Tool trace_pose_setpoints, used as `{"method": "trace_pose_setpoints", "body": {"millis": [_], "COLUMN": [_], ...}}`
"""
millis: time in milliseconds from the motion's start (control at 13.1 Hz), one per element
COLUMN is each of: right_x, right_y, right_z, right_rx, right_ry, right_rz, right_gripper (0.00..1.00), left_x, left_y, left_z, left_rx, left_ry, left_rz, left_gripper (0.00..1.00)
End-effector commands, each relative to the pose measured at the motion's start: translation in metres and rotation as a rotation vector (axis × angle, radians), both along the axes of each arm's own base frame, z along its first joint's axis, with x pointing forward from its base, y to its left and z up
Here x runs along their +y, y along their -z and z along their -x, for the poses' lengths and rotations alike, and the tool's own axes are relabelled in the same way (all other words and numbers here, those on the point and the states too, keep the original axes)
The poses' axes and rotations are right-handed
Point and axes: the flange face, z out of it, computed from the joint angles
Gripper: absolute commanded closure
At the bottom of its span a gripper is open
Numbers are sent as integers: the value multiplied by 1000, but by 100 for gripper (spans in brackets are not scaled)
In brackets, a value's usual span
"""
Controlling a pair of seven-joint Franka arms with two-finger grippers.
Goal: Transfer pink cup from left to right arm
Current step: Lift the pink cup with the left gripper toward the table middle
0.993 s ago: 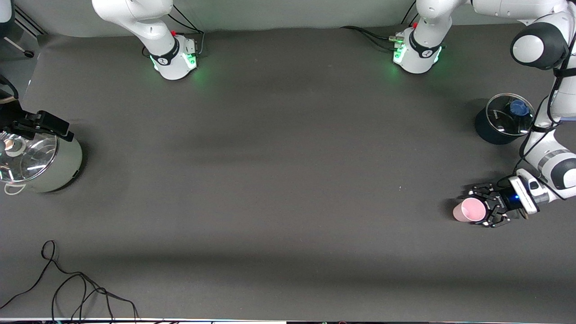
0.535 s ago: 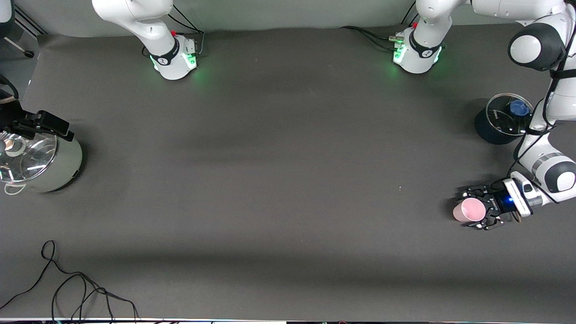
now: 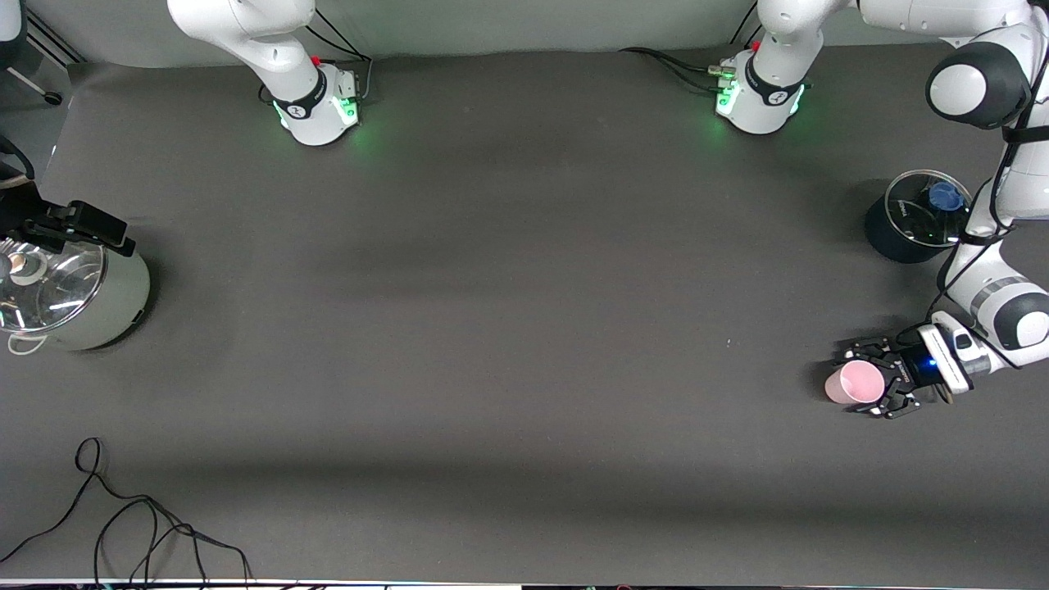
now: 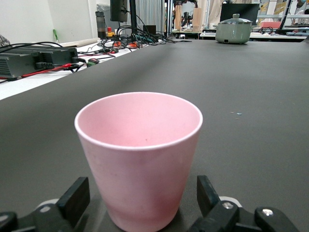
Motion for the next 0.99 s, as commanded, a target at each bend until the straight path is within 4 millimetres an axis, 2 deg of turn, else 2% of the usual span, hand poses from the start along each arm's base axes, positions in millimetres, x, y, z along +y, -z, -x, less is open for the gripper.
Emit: {"method": "trace_pose_setpoints", "body": {"millis": [0, 229, 382, 535, 764, 917], "right_x": [2, 1, 2, 1, 2, 2], "right_y": [-2, -2, -2, -2, -2, -2], "right_z": [0, 0, 0, 0, 0, 0], "right_rx": [2, 2, 2, 2, 2, 2], "right_ry": [-14, -13, -14, -13, -14, -14], "right_rz": [-13, -13, -13, -13, -13, -13], "right_gripper": [0, 0, 0, 0, 0, 0], "left_x": [2, 2, 2, 1, 2, -16], "left_y": [6, 8, 7, -4, -30, -48], "left_z": [2, 3, 2, -4, -16, -29], "left_rx": [-43, -51, -54, -55, -6, 33], "left_ry": [-3, -2, -4, -5, -21, -15], "left_rz": [-21, -21, -20, -24, -29, -21], "left_gripper": [9, 35, 47, 50, 60, 60]}}
